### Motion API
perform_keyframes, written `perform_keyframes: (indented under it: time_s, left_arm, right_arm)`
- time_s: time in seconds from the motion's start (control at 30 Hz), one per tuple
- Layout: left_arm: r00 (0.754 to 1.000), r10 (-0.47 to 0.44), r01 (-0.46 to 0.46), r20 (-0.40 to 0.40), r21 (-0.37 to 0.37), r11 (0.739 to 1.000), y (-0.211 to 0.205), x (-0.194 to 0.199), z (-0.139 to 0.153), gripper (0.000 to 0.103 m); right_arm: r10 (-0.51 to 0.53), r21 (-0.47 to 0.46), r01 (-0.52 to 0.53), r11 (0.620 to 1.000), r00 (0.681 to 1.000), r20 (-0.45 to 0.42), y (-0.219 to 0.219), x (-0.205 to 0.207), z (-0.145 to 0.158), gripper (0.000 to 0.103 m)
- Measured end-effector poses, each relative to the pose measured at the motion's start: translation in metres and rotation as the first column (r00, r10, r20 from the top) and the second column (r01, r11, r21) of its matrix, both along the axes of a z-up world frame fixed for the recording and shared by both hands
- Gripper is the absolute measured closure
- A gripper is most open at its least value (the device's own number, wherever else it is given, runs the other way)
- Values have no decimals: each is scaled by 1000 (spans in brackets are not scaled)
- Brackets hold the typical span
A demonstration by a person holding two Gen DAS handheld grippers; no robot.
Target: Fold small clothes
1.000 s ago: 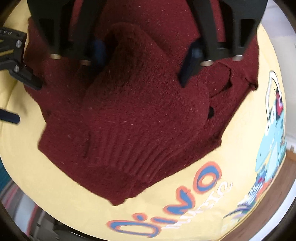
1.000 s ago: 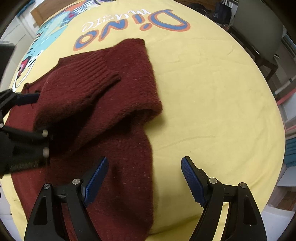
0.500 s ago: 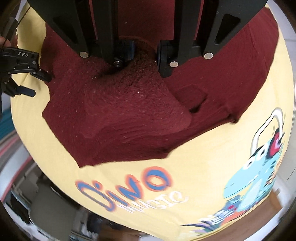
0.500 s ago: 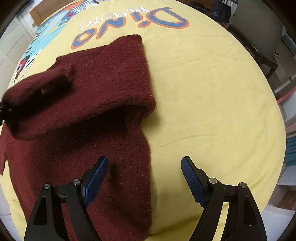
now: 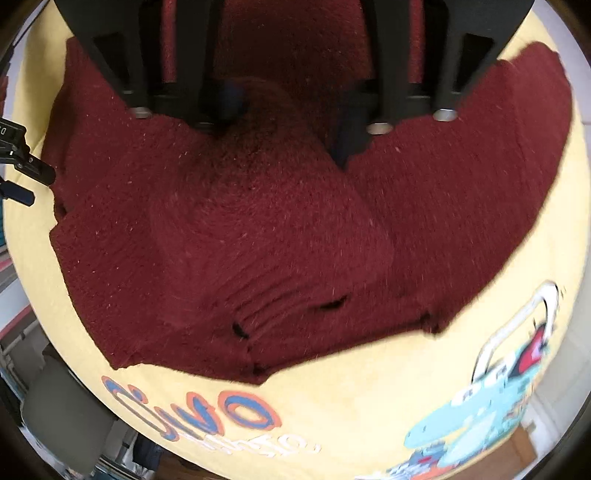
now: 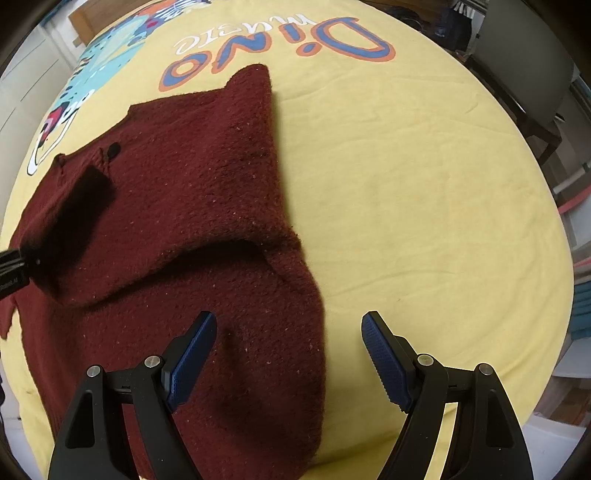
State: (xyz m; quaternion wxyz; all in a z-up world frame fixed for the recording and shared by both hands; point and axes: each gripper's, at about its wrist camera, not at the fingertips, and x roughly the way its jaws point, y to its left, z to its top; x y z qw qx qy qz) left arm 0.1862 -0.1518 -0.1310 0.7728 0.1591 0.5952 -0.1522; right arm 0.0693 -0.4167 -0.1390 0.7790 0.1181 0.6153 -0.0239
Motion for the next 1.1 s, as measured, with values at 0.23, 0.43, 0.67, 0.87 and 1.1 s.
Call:
perform_keyframes:
  time_s: [0.23, 0.43, 0.67, 0.87, 1.1]
  left_arm:
    - [998, -60, 57, 22, 104, 993, -43, 15, -6, 35]
    - [996, -12, 18, -86, 65, 998, -39, 31, -24, 94]
    - [997, 76, -76, -1, -29, 997, 9, 18, -1, 95]
    - [975, 221, -217, 28, -122, 969, 59, 7, 10, 95]
    - [952, 300, -306, -60, -162, 938, 92, -16, 6, 90]
  right_arm:
    - [-13, 11, 13, 1000, 1000, -3, -1, 0, -1, 21]
    - [-6, 17, 6, 1000, 1000, 2, -4, 1, 0, 21]
    - [66, -16, -66, 998, 997, 46, 7, 26, 2, 21]
    - [119, -58, -117, 991, 992, 28, 20, 57, -12, 73]
    - [81, -78, -79, 994, 996, 28, 8, 49, -12, 87]
